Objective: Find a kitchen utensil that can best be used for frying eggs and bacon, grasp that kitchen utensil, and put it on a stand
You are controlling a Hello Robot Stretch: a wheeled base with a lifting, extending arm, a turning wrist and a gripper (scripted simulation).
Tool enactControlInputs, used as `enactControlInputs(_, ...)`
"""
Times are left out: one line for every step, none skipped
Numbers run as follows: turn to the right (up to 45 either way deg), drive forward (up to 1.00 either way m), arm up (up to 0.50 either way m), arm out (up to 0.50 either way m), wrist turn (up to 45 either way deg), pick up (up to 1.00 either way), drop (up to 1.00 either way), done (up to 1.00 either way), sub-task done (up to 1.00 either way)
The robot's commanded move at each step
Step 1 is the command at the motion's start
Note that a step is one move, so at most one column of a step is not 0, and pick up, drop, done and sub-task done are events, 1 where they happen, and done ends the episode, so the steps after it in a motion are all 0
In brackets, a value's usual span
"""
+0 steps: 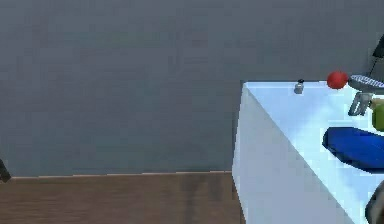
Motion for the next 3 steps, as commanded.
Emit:
enactControlInputs(-39.0,0.00,0.00,0.00,0.0,0.00,0.00,0.00,0.00)
enactControlInputs(0.0,0.00,0.50,0.00,0.0,0.00,0.00,0.00,0.00)
enactControlInputs(0.0,0.00,0.38,0.00,0.0,0.00,0.00,0.00,0.00)
